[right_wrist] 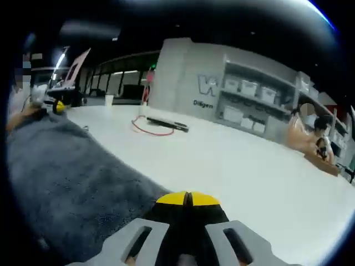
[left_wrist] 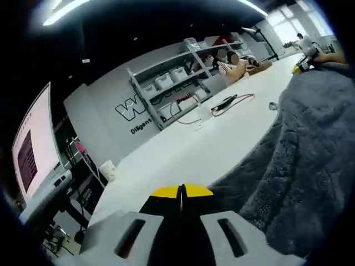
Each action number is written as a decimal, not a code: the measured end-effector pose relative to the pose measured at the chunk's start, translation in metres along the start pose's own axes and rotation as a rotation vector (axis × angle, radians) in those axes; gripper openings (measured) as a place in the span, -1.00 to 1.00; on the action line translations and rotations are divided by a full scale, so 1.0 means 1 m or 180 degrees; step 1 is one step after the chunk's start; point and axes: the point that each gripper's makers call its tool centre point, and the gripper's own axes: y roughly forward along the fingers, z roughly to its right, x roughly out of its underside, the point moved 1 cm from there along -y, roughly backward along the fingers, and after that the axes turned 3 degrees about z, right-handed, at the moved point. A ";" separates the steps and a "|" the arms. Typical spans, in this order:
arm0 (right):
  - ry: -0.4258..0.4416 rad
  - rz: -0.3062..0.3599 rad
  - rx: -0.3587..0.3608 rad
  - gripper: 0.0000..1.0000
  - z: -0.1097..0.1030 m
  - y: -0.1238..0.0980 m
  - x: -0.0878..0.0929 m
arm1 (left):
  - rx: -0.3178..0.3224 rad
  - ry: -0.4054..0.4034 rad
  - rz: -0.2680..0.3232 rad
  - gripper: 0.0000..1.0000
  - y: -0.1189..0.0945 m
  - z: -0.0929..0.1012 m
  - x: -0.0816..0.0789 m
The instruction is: Open the folded towel by lifting each exposed corner and separating the folded layers until the towel lies flat within the target outline without major curled edges
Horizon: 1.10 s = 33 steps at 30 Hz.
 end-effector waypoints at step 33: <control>-0.0624 -0.0164 -0.0243 -1.00 0.029 0.008 0.003 | 0.0315 -0.0104 -0.0294 -0.98 0.009 -0.010 0.021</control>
